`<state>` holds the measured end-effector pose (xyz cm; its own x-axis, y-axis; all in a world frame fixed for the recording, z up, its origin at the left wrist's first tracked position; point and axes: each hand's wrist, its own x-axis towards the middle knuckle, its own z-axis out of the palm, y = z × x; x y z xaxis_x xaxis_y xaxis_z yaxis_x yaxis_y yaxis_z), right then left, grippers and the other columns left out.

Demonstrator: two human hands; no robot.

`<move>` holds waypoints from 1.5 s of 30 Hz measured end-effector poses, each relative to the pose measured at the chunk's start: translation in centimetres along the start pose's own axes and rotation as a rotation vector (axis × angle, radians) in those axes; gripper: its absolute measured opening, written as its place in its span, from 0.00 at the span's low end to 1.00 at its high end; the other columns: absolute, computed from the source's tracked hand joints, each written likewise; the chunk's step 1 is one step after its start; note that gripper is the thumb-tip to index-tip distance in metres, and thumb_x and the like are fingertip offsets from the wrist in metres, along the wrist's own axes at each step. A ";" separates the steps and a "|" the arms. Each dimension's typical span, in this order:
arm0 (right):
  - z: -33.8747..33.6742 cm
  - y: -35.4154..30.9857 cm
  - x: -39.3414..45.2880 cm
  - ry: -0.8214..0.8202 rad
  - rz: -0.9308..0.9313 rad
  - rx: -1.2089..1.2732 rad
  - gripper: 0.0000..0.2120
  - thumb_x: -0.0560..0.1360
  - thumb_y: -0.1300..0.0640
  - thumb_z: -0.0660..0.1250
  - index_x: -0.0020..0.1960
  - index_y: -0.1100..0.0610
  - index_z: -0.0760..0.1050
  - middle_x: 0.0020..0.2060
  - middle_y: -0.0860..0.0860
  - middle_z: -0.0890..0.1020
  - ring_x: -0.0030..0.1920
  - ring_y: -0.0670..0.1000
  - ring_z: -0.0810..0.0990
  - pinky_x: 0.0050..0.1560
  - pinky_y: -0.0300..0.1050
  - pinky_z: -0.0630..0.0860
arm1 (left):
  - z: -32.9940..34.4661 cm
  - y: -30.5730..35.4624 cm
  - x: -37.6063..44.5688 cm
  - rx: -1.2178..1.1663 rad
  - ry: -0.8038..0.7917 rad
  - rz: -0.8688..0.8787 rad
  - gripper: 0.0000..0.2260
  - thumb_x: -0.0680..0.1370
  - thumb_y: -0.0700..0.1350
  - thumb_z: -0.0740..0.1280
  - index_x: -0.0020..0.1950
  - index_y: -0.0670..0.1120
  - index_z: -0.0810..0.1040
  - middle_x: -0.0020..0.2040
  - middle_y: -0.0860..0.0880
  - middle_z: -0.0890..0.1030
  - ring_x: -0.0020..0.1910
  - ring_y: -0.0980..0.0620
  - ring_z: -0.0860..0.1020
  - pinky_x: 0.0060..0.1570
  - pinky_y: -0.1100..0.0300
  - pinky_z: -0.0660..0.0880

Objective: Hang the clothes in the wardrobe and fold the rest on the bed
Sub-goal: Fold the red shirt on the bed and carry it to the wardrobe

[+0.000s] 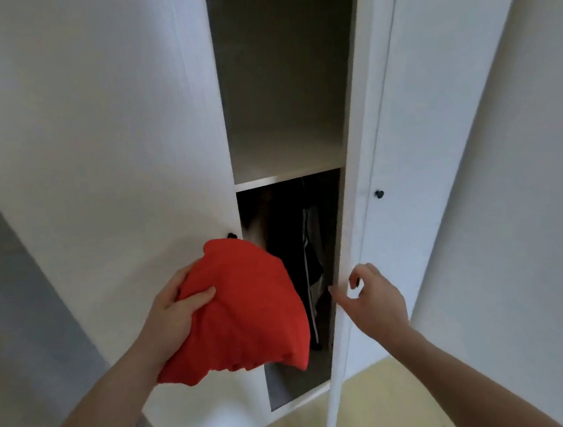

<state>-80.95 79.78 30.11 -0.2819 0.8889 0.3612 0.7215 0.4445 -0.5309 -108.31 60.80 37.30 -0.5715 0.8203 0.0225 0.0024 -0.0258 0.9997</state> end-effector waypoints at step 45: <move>-9.0 -3.8 27.9 -0.045 0.209 0.915 0.27 0.75 0.65 0.75 0.72 0.60 0.74 0.61 0.56 0.83 0.58 0.54 0.83 0.62 0.50 0.80 | 16.2 15.3 25.3 0.187 -0.049 0.218 0.21 0.77 0.44 0.74 0.66 0.61 0.77 0.55 0.59 0.81 0.51 0.62 0.81 0.46 0.67 0.75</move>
<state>-85.87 101.91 49.09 -0.2406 0.9556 0.1704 -0.0120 0.1726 -0.9849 -109.46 90.44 53.37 -0.5006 0.8337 0.2331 0.2747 -0.1024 0.9561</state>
